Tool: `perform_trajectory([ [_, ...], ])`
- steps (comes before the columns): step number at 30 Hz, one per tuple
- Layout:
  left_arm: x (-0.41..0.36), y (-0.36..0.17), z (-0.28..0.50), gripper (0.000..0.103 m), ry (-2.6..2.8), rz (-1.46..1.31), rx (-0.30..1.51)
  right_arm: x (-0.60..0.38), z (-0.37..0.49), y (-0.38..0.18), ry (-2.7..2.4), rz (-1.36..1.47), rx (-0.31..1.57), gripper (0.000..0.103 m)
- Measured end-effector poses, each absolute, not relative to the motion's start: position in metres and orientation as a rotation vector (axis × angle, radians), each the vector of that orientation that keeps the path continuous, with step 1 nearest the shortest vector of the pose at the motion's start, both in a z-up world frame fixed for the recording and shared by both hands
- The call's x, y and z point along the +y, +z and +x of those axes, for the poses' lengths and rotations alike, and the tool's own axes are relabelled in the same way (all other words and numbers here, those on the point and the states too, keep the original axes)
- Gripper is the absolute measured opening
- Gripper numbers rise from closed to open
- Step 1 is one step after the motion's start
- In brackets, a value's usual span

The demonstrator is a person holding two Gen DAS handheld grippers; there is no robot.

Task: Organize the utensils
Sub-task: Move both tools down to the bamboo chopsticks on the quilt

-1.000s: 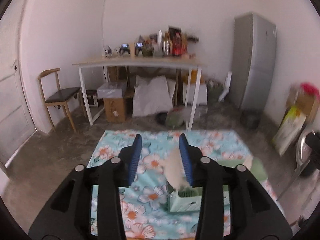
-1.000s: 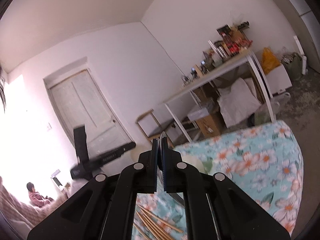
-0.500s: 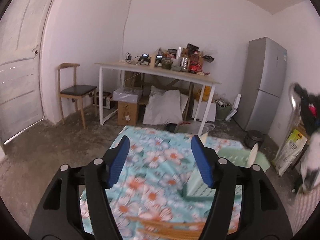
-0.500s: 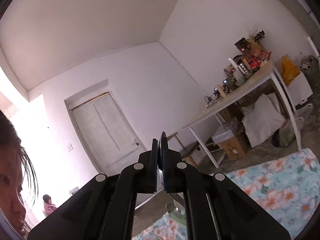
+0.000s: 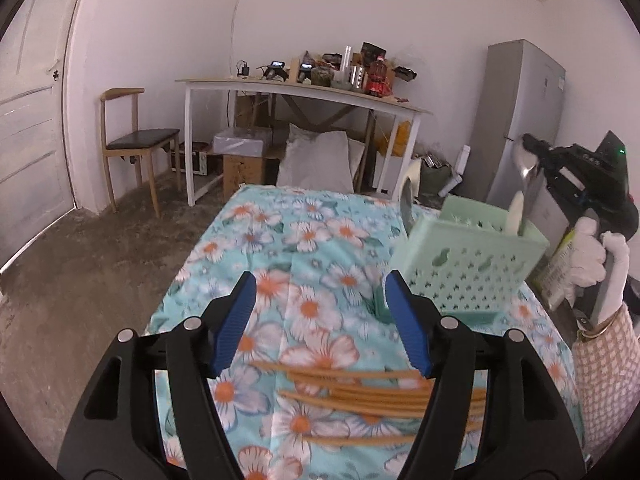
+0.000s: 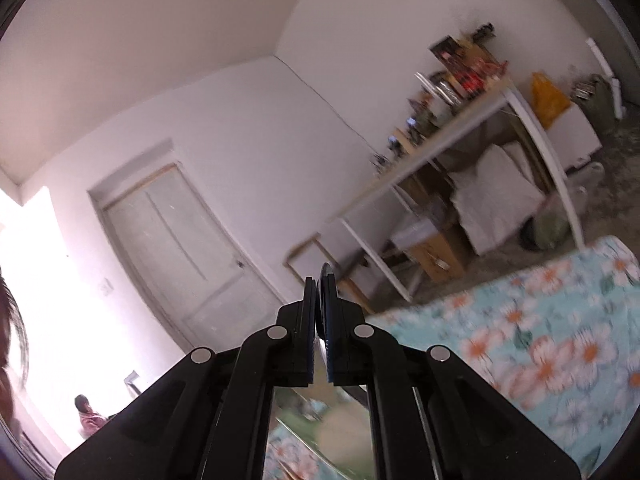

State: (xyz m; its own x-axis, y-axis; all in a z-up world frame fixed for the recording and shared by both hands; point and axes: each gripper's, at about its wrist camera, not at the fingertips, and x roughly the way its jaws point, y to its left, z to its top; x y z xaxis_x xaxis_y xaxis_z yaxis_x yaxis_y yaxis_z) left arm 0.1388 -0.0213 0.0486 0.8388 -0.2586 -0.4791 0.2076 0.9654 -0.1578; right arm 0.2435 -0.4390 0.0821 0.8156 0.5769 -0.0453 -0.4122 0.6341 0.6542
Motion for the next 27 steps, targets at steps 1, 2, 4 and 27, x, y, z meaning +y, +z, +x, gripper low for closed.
perform_trajectory([
  [1,-0.021,0.048,0.138,0.064,-0.252,-0.106,0.523,-0.439,0.241,0.082,0.553,0.672,0.264,0.008],
  [2,-0.02,0.047,0.136,0.064,-0.257,-0.114,0.527,-0.438,0.236,0.083,0.537,0.664,0.264,0.008],
  [4,-0.017,0.041,0.13,0.064,-0.267,-0.138,0.541,-0.438,0.23,0.085,0.503,0.645,0.27,0.008],
  [27,0.01,-0.012,0.051,0.063,-0.43,-0.373,0.688,-0.346,0.12,0.034,0.407,0.496,0.563,0.037],
])
